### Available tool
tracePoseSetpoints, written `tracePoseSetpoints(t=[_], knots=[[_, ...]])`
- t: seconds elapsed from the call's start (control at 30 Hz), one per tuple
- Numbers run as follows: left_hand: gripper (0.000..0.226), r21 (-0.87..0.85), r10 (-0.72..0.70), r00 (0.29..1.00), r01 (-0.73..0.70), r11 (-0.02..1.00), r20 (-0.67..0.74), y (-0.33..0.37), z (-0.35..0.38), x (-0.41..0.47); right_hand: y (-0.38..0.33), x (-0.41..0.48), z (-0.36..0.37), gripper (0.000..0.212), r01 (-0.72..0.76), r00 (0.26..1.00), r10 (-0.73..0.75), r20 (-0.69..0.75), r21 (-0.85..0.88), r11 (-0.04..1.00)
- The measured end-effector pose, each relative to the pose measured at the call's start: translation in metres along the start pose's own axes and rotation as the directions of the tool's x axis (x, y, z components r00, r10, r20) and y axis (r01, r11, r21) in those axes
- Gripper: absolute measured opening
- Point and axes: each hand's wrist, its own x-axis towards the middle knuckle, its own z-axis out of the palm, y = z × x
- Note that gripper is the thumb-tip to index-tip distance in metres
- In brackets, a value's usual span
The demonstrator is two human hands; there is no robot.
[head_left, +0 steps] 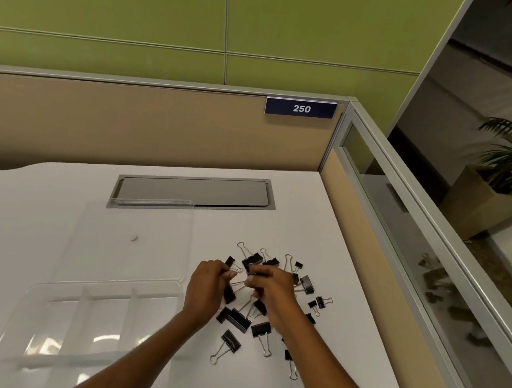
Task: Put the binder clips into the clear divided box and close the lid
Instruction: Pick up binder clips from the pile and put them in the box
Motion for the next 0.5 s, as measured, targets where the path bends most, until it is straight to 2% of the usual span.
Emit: tracePoseSetpoints(t=[0.2,0.33,0.5], knots=[[0.013,-0.292,-0.222,0.973,0.195,0.936,-0.061,-0.011,-0.068,-0.029,0.0,-0.028,0.049,0.017,-0.02,0.987,0.017,0.159,0.019,1.0],[0.008,-0.385,-0.282,0.959,0.252,0.888,-0.022,-0.028,-0.115,-0.046,0.007,-0.049,0.093,0.02,-0.011,0.977,0.005,0.215,0.028,1.0],[0.009,-0.391,-0.331,0.944,0.309,0.867,0.013,-0.066,-0.172,-0.064,0.025,-0.074,0.152,0.015,-0.034,0.96,0.027,0.277,0.022,0.999]])
